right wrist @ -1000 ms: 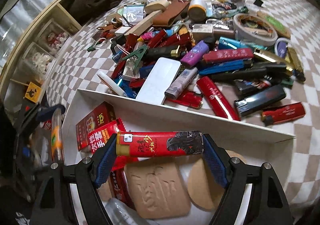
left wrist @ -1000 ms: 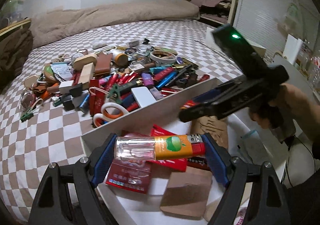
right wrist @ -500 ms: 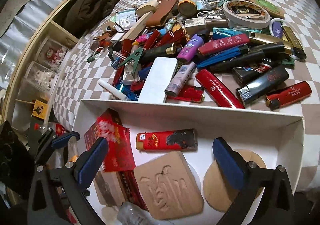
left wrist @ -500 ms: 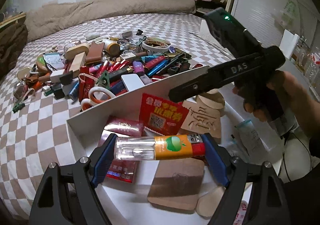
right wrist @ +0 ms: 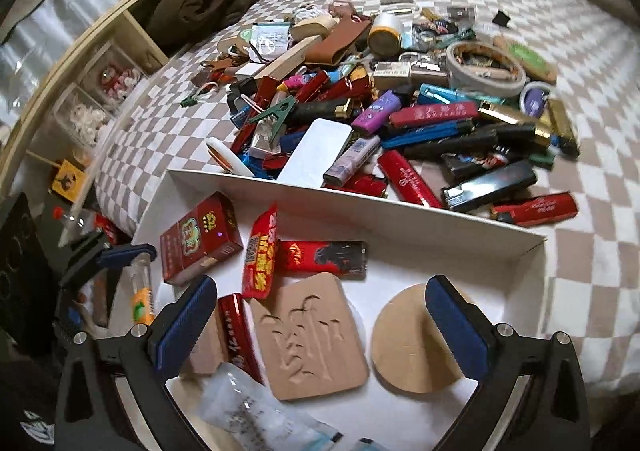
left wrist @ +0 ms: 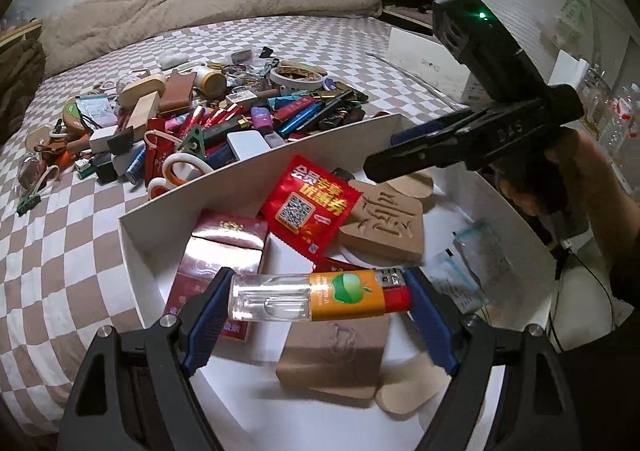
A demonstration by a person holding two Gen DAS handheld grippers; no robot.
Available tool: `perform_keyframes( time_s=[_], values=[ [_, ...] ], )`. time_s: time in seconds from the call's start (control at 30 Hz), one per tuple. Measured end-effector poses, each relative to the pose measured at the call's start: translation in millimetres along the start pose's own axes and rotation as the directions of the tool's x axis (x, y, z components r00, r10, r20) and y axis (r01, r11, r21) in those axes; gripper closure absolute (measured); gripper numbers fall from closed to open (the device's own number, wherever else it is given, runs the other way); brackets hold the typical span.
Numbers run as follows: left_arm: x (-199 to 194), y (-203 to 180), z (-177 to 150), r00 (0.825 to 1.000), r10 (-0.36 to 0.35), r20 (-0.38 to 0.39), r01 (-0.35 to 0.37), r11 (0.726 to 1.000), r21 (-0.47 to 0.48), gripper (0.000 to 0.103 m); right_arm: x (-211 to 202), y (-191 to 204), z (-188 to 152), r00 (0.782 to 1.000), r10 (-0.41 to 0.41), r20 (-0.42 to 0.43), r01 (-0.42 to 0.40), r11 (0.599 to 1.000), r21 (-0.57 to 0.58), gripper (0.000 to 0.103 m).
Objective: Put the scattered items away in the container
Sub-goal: 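Lower the clear-and-orange lighter into the white box and open left tool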
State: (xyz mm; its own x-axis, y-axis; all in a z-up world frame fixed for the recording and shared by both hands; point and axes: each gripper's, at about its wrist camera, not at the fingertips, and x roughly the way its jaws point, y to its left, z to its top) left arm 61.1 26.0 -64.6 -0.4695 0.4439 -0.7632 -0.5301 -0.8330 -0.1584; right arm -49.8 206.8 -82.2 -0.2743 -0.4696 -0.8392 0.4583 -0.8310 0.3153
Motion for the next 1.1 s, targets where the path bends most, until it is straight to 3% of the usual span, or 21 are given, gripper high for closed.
perform_keyframes(
  time_s=[0.23,0.5,0.73,0.9,1.1],
  values=[
    [-1,-5,-4,1.000,-0.007,-0.020,0.007,1.000,0.013,0.019,5,-2,0,0.984,-0.173,0.035,0.174,0.984,-0.034,0.000],
    [-2,-4,-6,0.999,-0.033,-0.033,0.033,0.999,-0.003,0.019,26,8,-3,0.969,-0.246,0.013,0.246,0.965,-0.088,0.000],
    [1,7,-5,0.992,-0.114,-0.047,0.108,0.987,-0.121,0.019,23,12,-4,0.974,-0.227,0.023,0.228,0.968,-0.105,0.000],
    [3,0,-6,0.991,-0.114,-0.076,0.108,0.991,-0.074,0.019,8,6,-8,0.981,-0.192,0.037,0.194,0.978,-0.075,0.000],
    [5,-17,-13,0.984,-0.109,-0.139,0.112,0.994,0.014,0.019,1,2,-17,0.977,-0.207,0.049,0.211,0.975,-0.076,0.000]
  ],
)
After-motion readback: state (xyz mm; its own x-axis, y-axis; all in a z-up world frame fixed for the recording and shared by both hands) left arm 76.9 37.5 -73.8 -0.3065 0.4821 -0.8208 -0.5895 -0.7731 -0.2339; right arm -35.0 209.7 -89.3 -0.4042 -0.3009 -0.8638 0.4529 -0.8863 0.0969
